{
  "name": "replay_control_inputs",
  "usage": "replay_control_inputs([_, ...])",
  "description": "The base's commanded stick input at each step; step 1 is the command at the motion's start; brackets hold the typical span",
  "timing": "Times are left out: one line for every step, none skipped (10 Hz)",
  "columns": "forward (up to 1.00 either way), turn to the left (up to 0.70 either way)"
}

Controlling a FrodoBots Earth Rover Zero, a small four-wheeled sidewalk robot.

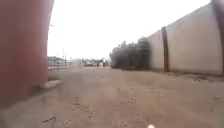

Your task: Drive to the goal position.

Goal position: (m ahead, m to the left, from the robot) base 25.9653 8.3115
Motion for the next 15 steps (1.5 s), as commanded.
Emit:
replay_control_inputs([1.0,0.0])
replay_control_inputs([1.0,0.0])
replay_control_inputs([1.0,0.0])
replay_control_inputs([1.0,0.0])
replay_control_inputs([1.0,0.0])
replay_control_inputs([1.0,0.0])
replay_control_inputs([1.0,0.0])
replay_control_inputs([1.0,0.0])
replay_control_inputs([1.0,0.0])
replay_control_inputs([1.0,0.0])
replay_control_inputs([1.0,0.0])
replay_control_inputs([1.0,0.0])
replay_control_inputs([1.0,0.0])
replay_control_inputs([1.0,0.0])
replay_control_inputs([1.0,0.0])
